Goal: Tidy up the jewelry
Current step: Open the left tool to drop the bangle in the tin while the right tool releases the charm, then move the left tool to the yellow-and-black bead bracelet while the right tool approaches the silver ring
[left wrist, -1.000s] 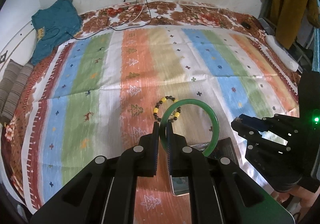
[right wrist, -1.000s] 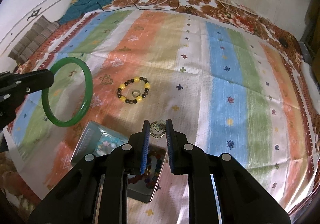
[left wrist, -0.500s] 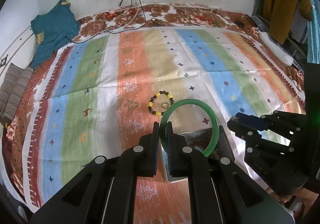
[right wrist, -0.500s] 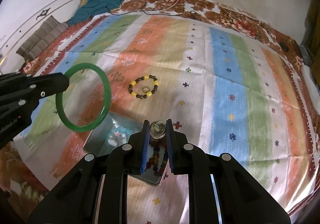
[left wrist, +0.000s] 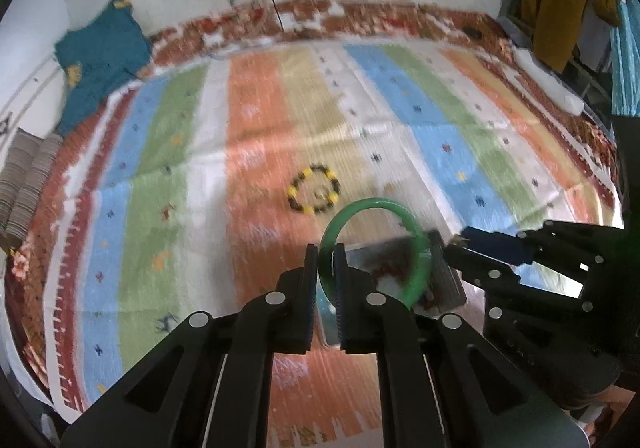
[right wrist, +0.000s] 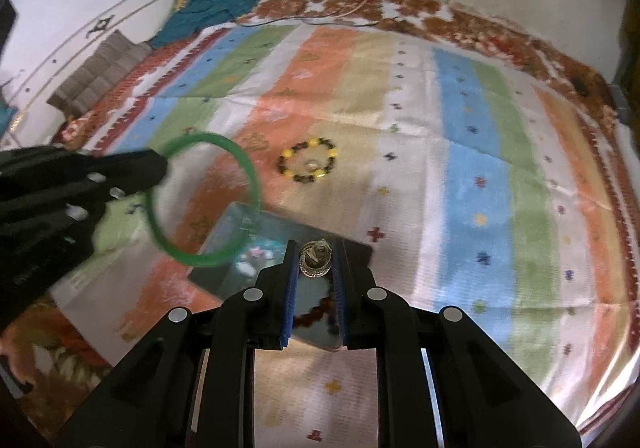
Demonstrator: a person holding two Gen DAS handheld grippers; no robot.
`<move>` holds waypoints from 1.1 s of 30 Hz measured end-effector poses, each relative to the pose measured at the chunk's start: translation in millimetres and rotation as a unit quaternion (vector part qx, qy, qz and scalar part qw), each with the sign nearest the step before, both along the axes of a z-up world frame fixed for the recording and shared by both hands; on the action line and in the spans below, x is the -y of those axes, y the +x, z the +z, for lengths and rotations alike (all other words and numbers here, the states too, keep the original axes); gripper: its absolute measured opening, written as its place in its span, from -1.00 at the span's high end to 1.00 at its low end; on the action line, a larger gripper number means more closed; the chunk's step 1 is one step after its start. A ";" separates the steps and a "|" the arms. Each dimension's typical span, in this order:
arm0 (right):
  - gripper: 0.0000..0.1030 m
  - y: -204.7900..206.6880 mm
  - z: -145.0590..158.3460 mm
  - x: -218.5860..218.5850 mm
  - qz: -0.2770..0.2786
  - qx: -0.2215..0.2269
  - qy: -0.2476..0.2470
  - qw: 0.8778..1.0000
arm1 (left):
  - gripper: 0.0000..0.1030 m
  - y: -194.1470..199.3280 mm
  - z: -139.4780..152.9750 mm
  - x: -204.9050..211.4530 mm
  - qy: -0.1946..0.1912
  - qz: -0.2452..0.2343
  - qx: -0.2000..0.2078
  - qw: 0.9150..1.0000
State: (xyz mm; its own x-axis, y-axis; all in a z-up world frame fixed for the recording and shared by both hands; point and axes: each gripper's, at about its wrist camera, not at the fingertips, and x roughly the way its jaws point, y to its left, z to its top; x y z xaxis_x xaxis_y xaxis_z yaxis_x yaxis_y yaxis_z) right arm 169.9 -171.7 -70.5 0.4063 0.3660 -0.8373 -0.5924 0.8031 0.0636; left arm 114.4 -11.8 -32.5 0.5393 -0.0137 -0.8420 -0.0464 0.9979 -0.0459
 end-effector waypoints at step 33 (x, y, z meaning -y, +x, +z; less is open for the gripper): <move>-0.33 51.5 -10.5 -1.6 -0.056 -0.009 -0.018 0.998 | -0.07 59.9 -25.9 -52.6 -0.024 0.067 -0.044 0.996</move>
